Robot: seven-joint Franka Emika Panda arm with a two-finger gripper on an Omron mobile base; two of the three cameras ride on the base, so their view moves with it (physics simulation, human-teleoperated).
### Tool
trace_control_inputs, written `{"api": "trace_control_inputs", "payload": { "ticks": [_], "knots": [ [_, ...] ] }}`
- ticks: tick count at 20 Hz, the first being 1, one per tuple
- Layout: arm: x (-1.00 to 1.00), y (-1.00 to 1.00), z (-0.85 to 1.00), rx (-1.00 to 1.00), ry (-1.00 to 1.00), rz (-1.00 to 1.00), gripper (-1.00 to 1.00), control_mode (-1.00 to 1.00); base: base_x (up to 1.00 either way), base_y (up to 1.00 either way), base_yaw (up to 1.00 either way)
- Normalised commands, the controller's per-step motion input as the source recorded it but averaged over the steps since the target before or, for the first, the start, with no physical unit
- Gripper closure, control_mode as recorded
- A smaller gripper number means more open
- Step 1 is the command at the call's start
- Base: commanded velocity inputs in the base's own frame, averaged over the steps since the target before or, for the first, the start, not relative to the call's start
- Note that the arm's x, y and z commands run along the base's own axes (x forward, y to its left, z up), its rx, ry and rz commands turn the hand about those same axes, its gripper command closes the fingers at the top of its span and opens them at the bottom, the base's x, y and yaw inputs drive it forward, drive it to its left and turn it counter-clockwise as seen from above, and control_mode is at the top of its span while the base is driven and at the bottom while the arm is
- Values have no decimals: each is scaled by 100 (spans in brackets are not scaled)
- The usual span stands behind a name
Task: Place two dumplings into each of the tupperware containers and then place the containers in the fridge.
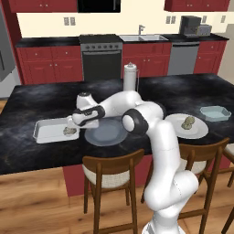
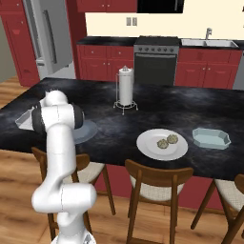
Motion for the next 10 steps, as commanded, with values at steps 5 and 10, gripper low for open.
{"api": "trace_control_inputs", "payload": {
  "ticks": [5,10],
  "knots": [
    [4,0,-18,0,0,0,-100,-100,0,0,0],
    [0,0,-8,0,0,0,100,-100,0,0,0]
  ]
}}
